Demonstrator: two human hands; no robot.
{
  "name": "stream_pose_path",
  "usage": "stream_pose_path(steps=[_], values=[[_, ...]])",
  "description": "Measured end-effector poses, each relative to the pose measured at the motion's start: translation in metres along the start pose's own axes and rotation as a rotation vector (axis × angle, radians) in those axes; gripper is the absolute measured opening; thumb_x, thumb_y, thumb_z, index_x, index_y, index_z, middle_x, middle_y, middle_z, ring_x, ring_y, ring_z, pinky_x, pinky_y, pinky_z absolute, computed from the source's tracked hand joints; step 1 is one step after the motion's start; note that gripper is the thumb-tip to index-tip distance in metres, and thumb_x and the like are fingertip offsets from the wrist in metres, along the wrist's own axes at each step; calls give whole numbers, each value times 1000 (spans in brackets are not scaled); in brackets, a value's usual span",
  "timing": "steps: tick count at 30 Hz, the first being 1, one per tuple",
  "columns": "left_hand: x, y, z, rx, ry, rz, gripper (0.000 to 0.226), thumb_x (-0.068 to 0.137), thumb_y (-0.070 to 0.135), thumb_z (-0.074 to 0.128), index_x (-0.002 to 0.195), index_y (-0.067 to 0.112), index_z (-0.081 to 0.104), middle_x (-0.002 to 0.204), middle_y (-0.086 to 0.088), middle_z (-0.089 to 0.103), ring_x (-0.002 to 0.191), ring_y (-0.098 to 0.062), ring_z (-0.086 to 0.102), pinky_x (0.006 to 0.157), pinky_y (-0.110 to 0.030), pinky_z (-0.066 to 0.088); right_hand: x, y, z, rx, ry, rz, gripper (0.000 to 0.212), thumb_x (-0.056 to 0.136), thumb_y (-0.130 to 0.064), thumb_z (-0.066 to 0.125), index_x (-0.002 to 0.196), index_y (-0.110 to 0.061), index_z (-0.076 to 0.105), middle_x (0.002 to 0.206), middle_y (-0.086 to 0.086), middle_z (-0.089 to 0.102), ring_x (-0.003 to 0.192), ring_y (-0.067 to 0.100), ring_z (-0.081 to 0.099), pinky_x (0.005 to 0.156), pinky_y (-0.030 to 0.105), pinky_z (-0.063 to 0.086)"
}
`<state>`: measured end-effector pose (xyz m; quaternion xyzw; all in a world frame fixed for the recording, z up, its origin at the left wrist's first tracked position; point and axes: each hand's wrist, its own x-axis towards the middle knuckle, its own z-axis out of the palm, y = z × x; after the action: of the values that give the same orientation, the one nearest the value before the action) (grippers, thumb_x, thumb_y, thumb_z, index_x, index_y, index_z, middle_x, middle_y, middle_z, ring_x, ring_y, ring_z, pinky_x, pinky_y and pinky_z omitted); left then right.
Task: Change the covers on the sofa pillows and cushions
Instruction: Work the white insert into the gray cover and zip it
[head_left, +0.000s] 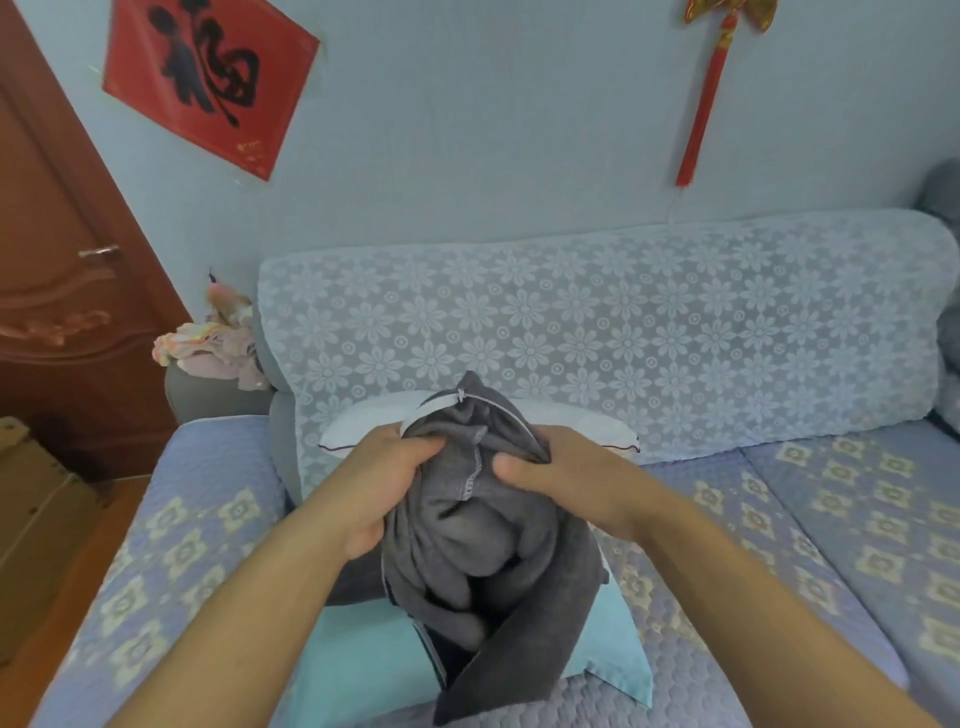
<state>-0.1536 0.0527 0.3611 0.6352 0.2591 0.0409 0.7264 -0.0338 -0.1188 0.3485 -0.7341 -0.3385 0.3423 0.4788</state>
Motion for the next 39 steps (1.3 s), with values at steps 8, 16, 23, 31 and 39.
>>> stream_pose_path(steps=[8, 16, 23, 31, 39], values=[[5, -18, -12, 532, -132, 63, 38, 80, 10, 83, 110, 30, 70, 104, 14, 77, 98, -3, 71, 96, -29, 55, 14, 16, -9, 40, 34, 172, 12, 85, -17, 73, 96, -12, 76, 97, 7, 77, 97, 26, 73, 98, 43, 53], [12, -41, -32, -308, -172, -284, 44, 85, 2, 70, 128, -5, 64, 129, -26, 65, 123, -41, 61, 110, -53, 43, 20, 31, 24, 506, -156, 258, 38, 88, -17, 74, 123, -5, 67, 121, 19, 70, 114, 36, 66, 103, 48, 49], [7, -61, -56, -147, -9, -246, 26, 92, 9, 69, 118, 4, 70, 113, -19, 74, 109, -35, 70, 97, -45, 55, 62, 32, 62, 588, -25, 353, 23, 91, -8, 67, 112, 2, 71, 111, 22, 72, 106, 39, 69, 102, 52, 50], [26, -90, -144, 394, 211, -117, 20, 88, 6, 66, 88, 26, 71, 83, 4, 75, 81, -11, 70, 75, -27, 54, 123, 11, 146, 417, 68, 280, 16, 96, -6, 61, 98, -12, 75, 97, 9, 77, 97, 28, 73, 97, 48, 54], [55, -112, -234, -167, 109, -248, 44, 65, -6, 54, 107, -5, 70, 105, -29, 72, 96, -37, 71, 79, -38, 58, 186, 13, 191, 380, 32, 425, 14, 88, -12, 73, 102, -10, 77, 99, 9, 77, 97, 26, 73, 99, 46, 54]])
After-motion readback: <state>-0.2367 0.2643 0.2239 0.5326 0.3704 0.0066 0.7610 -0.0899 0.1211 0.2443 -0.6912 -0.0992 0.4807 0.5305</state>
